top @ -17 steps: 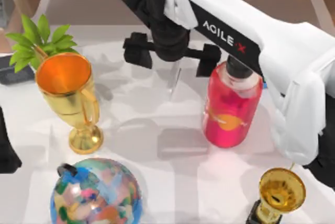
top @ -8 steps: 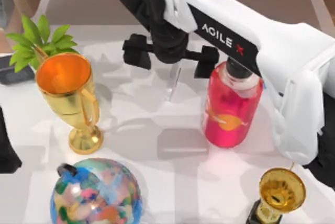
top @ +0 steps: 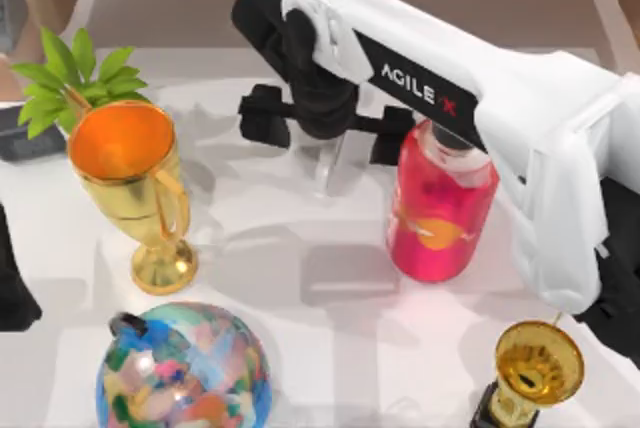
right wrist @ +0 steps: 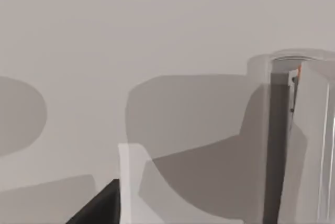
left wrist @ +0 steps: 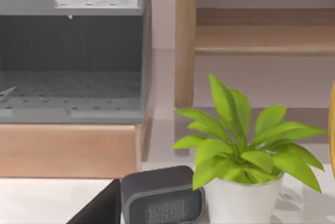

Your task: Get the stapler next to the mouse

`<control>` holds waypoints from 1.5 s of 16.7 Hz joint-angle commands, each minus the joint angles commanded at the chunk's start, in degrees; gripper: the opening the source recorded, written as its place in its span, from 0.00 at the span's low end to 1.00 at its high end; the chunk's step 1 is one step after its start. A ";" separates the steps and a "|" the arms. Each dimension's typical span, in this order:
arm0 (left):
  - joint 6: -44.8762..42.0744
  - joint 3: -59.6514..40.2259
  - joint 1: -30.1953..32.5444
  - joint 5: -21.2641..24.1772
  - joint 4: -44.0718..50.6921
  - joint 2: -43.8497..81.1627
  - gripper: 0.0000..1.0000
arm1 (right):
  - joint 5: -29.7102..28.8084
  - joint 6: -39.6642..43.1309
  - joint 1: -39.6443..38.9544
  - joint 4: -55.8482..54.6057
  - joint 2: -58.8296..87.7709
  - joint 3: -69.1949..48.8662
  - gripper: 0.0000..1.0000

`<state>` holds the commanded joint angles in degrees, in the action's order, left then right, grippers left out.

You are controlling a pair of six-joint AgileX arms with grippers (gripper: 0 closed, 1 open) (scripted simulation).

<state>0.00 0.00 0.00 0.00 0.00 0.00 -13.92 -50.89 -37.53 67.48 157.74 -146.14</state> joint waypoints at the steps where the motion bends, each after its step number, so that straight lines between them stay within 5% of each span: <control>1: 0.00 0.00 0.00 0.00 0.00 0.00 1.00 | 0.00 0.00 0.00 0.00 0.00 0.00 0.92; 13: 0.00 0.00 0.00 0.00 0.00 0.00 1.00 | 0.00 0.00 0.00 0.00 0.00 0.00 0.02; 25: 0.00 0.00 0.00 0.00 0.00 0.00 1.00 | 0.05 -0.10 -0.23 1.60 0.66 -2.03 0.00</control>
<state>0.00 0.00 0.00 0.00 0.00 0.00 -13.88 -50.98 -37.77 69.08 158.40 -148.17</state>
